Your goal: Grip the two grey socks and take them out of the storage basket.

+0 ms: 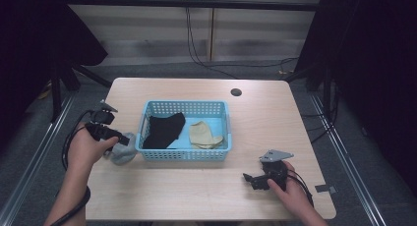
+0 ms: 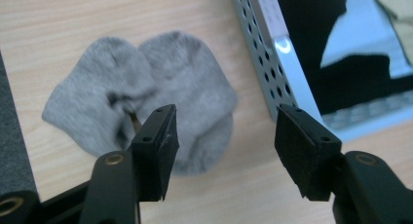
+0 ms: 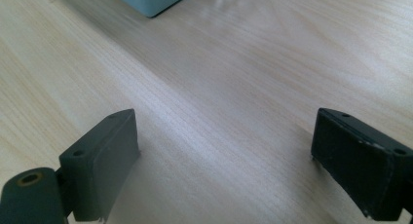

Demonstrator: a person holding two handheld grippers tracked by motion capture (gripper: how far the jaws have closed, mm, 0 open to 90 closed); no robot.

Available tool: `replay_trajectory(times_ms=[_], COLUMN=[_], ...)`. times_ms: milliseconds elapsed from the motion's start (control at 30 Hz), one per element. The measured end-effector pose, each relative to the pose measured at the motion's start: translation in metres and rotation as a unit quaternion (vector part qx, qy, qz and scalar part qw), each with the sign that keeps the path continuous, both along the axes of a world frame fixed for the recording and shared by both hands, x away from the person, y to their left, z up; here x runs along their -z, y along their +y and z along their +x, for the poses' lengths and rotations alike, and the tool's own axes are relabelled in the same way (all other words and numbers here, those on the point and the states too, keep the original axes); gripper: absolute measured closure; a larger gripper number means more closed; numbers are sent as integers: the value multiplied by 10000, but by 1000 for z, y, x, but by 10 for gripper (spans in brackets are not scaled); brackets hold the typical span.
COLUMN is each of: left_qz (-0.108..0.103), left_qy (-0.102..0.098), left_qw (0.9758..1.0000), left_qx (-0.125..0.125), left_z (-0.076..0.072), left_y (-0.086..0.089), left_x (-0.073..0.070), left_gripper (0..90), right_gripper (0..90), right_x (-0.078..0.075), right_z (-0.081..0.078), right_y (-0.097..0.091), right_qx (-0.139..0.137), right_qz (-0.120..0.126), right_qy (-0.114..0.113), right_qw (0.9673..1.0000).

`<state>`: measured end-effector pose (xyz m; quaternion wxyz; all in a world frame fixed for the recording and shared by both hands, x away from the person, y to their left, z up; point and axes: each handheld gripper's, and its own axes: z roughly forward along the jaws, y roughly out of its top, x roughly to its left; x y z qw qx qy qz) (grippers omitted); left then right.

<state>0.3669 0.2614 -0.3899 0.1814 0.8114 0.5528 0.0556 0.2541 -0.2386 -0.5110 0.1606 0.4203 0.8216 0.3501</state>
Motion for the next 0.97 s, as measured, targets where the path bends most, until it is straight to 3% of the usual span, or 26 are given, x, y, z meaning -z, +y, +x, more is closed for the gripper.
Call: replay_trajectory(times_ms=[100,133,233,500,567,733,967], left_qz=[2,2,-146,-223,-192,-225,-298], left_qy=[-176,-176,-251,-388,-490,-784,-717], left_qw=[9998,9998,9993,9984,9977,9954,9955], left_qx=[89,89,233,345,417,498,536], left_z=[-20,-20,-40,-66,-71,-79,-82], left_y=[-2,-2,-6,-13,-18,-25,-23], left_x=[8,8,23,56,68,79,82], left_gripper=[393,392,376,365,351,324,291], right_gripper=[93,93,94,94,93,93,94], right_x=[0,0,0,0,0,0,0], right_z=[1,1,1,1,1,1,1], right_y=[0,0,0,0,0,0,0], right_qx=[-25,-25,-21,-28,-17,-19,-31], right_qz=[-9,-9,-4,-10,-7,-5,-12], right_qy=[-36,-36,-29,-39,-31,-31,-42], right_qw=[10000,10000,10000,10000,10000,10000,10000])
